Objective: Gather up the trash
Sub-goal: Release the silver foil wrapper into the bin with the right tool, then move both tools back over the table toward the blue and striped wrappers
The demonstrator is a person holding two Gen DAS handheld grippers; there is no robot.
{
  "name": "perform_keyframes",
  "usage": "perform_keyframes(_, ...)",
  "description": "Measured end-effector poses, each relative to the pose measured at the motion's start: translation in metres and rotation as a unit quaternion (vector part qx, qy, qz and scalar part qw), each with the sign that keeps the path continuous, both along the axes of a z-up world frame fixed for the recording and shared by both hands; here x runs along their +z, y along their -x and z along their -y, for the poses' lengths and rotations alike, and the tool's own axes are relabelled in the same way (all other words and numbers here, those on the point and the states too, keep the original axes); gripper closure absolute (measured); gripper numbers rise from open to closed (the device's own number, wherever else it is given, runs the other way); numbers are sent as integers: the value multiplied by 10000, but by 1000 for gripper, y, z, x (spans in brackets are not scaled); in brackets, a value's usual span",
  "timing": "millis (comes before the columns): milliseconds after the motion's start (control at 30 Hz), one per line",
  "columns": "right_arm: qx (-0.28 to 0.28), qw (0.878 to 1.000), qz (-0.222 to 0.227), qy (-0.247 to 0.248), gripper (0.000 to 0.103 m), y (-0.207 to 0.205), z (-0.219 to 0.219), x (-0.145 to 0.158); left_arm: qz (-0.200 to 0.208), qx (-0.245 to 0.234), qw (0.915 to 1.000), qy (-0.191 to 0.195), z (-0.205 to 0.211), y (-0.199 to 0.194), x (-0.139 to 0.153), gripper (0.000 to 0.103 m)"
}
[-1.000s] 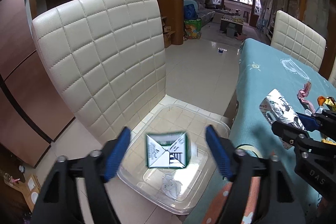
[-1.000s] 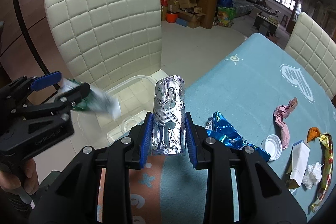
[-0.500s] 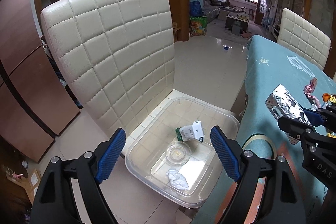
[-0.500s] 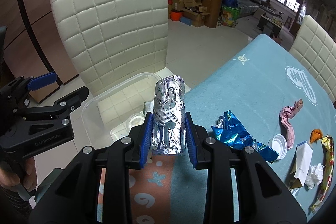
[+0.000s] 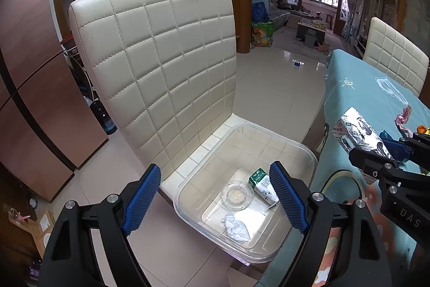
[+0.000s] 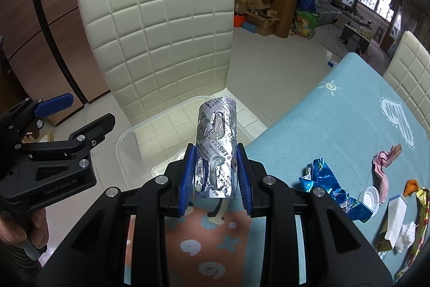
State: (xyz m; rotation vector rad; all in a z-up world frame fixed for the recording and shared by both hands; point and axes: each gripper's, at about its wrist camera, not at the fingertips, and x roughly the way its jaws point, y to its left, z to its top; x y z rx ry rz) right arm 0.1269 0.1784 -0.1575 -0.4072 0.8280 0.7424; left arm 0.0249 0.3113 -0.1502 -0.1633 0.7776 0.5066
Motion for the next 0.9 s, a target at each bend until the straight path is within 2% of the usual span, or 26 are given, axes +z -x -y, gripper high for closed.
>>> perform_keyframes(333, 165, 9998, 92, 64, 70, 2, -12, -7, 132, 245, 9996, -4, -8, 6, 5, 22)
perform_keyframes(400, 206, 9998, 79, 16, 67, 3, -14, -7, 120, 299, 9995, -21, -12, 7, 6, 22)
perform_keyframes(433, 290, 9995, 73, -48, 45, 4, -14, -7, 125, 330, 9994, -7, -14, 8, 6, 22)
perform_keyframes(467, 339, 9994, 88, -72, 15, 4, -14, -7, 128, 340, 9993, 7, -14, 9, 6, 22)
perform_keyframes(500, 287, 9992, 247, -88, 8, 6, -12, -6, 117, 349, 9993, 29, -15, 10, 6, 22)
perform_keyframes(567, 145, 9977, 633, -200, 7, 10, -7, 0, 104, 342, 9994, 32, -14, 10, 5, 22)
perform_keyframes(900, -110, 9976, 674, -60, 7, 8, 16, 6, 105, -35, 9999, -55, 12, 8, 15, 22)
